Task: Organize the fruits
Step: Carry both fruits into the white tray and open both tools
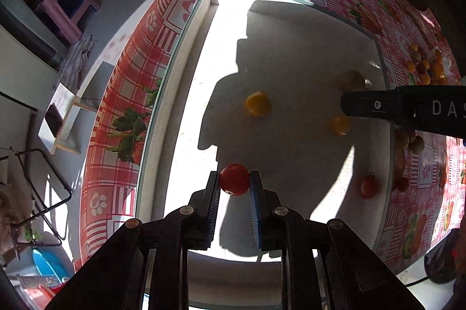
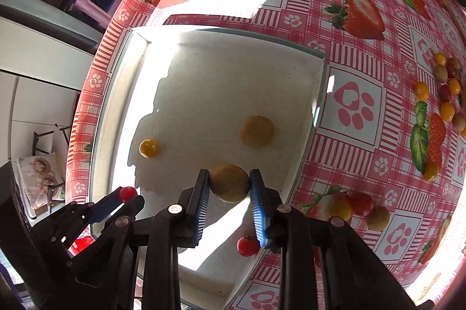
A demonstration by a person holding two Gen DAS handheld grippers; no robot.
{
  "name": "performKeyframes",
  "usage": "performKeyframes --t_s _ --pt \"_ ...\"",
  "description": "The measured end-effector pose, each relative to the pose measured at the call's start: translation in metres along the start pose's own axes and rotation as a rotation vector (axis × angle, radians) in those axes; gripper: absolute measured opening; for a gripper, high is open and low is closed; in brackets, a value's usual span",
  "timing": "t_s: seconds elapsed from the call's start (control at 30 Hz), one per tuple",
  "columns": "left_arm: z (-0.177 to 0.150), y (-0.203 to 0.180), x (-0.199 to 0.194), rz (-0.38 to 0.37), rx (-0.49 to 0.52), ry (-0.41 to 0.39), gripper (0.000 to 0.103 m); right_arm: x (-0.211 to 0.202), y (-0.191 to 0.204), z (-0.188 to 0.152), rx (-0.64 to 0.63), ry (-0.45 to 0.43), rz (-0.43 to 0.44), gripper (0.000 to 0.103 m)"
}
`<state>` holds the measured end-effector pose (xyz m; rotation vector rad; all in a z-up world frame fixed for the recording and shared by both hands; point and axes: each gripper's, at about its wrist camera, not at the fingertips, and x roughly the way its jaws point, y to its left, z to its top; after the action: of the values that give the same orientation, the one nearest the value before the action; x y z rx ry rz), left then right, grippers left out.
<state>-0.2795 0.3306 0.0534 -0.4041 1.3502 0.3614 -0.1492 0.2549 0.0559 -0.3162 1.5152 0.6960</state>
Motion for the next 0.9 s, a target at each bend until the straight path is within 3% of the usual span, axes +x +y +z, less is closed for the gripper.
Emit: performKeyframes --t_s 0.47,0.53,0.57,0.6,0.73,0.9 --pt "0.000 0.002 0.005 0.013 0.020 0.006 0.023 0.033 0.030 0.022 -0.066 0.039 -0.049 0.031" --pt "0.000 0.000 0.005 0.029 0.022 0.007 0.042 0.033 0.029 0.021 -0.065 0.045 -0.034 0.035" --pt "-0.001 -0.001 0.003 0.045 0.021 -0.003 0.065 0.033 0.030 0.022 -0.066 0.048 -0.024 0.037" --pt "-0.002 0.000 0.001 0.056 0.021 -0.021 0.070 0.035 0.035 0.026 -0.069 0.052 -0.015 0.043" --pt "-0.003 0.000 0.001 0.072 0.030 0.003 0.070 0.022 0.037 0.029 -0.057 0.029 0.016 0.062" --pt "-0.001 -0.005 -0.001 0.074 0.047 0.006 0.070 -0.007 0.034 0.024 -0.049 -0.037 0.032 0.072"
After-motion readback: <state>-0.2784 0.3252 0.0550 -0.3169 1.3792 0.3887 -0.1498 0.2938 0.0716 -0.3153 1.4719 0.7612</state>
